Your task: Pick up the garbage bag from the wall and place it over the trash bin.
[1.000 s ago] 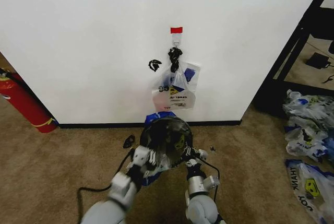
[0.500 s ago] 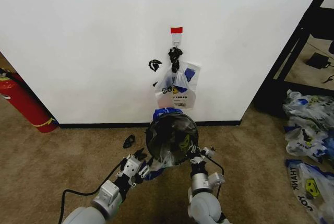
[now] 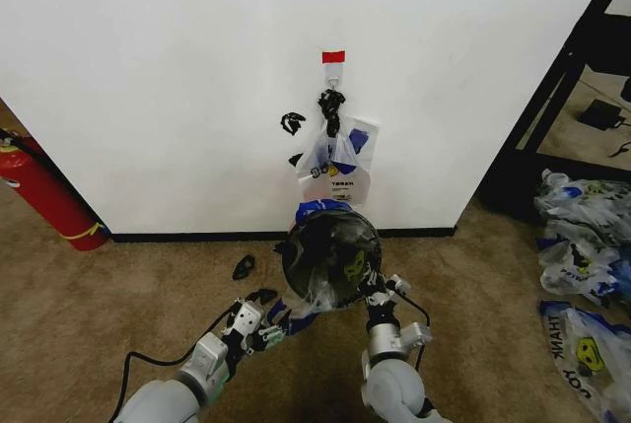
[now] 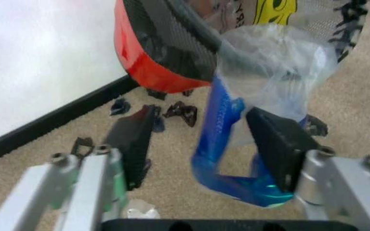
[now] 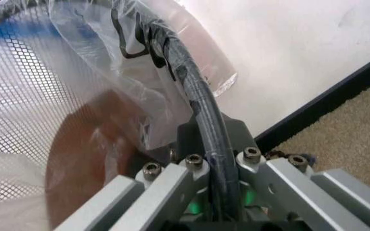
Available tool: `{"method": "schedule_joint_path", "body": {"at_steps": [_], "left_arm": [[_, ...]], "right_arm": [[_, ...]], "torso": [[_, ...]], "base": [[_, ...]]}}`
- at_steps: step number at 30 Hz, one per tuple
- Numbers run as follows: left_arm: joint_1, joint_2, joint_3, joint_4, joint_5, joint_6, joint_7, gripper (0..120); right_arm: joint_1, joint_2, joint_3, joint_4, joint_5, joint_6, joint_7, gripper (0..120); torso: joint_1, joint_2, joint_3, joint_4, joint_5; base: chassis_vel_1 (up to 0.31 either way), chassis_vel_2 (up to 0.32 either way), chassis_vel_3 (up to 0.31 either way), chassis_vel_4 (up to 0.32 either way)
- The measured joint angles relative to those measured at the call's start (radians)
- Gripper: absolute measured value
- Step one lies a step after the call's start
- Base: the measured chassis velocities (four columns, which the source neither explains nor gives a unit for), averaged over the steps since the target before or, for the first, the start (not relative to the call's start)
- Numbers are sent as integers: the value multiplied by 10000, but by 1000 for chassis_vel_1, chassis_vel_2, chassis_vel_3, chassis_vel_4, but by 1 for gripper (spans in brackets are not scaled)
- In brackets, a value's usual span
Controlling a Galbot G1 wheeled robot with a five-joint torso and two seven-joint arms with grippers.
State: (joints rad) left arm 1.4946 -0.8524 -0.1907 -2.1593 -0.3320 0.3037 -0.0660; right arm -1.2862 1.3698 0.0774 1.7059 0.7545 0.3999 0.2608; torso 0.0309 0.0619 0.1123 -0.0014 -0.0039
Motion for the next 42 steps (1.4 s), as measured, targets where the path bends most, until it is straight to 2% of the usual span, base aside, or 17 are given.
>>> {"method": "schedule_joint_path", "body": {"at_steps": [5,7,15,21,30,33,36,37,42], "left_arm": [[-104,-37,71,61,-235,-94,5,32],[-114,-39,82,92,-235,-163,6,29],[-133,-58,42,359,-28,-606,46,0],[-315,-299,-10,1255,884,-825,-779,0],[-389,-599,65,1800,1547,-1354,-1139,0],[-514,-840,150,2141,1777,-1932,-1156,0],[-685,-1116,232,2626,1844,-2911,-1139,0],[-685,-1116,232,2626,1844,-2911,-1139,0],[-807,-1292,244,3158,1865,-4159,-682,0]], "right_arm": [[26,16,-11,-30,-10,-28,-12,0],[26,17,-12,-38,-15,-29,-13,0],[9,54,-3,-94,-14,-49,-23,0],[-138,92,-46,267,390,-269,201,0],[-406,-29,-213,1090,759,-1066,1227,0],[-501,-87,-287,1349,916,-1365,1424,0],[-584,-133,-320,1541,1102,-1809,1617,0],[-584,-133,-320,1541,1102,-1809,1617,0],[-662,-180,-386,1627,1160,-2083,1669,0]], "torso": [[0,0,0,0,0],[0,0,0,0,0],[0,0,0,0,0],[0,0,0,0,0],[0,0,0,0,0],[0,0,0,0,0],[0,0,0,0,0],[0,0,0,0,0],[0,0,-1,0,1]], "base": [[0,0,0,0],[0,0,0,0],[0,0,0,0],[0,0,0,0],[0,0,0,0],[0,0,0,0],[0,0,0,0],[0,0,0,0],[0,0,0,0]]}}
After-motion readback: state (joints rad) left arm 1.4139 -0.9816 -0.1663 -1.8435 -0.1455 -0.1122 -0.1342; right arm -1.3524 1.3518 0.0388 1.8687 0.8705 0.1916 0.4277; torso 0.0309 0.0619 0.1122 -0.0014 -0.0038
